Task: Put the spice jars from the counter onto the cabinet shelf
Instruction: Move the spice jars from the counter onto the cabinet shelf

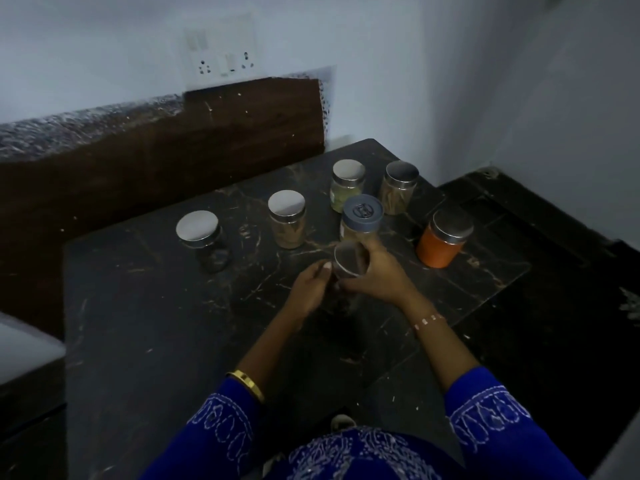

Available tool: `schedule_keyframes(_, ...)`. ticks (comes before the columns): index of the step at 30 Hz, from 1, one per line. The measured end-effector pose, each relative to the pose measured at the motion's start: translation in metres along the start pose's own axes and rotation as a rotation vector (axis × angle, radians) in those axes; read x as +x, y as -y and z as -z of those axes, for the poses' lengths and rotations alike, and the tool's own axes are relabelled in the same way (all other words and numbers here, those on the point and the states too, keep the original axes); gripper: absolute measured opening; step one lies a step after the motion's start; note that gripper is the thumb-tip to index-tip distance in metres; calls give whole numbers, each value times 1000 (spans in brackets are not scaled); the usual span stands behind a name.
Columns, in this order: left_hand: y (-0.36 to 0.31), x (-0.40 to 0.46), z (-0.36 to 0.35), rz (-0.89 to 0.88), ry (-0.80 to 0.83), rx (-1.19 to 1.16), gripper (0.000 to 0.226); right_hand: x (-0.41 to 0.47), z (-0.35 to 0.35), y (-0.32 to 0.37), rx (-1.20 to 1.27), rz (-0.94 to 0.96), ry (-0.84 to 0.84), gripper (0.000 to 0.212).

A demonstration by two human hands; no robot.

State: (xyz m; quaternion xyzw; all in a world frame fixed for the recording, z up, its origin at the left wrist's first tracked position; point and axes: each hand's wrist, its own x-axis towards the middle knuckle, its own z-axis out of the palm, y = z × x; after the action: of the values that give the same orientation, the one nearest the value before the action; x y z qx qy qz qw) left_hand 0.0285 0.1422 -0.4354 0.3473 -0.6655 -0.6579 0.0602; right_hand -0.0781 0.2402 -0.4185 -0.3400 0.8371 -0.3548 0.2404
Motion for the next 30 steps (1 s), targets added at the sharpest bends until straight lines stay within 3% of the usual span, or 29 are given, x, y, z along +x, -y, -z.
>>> schedule_keyframes(5, -25, -8, 38, -32, -85, -126, 45, 13, 18, 48, 426, 125, 52, 65)
schedule_keyframes(10, -45, -24, 77, -81, 143, -474, 48, 28, 13, 80, 892, 203, 218, 49)
schedule_keyframes(13, -52, -32, 85, -95, 156, -543, 49, 34, -2, 91, 1088, 171, 174, 47)
schedule_keyframes(15, -54, -36, 85, -135, 88, -535, 44, 36, -12, 99, 1096, 91, 86, 38)
schedule_keyframes(19, -52, -37, 81, -163, -241, -431, 51, 35, -31, 113, 891, 21, -35, 20)
schedule_keyframes(25, -50, -41, 83, -314, -512, -316, 35, 32, -47, 124, 889, 95, 138, 37)
schedule_keyframes(30, -72, -45, 94, -397, -586, -293, 32, 41, -39, 139, 925, 216, 223, 38)
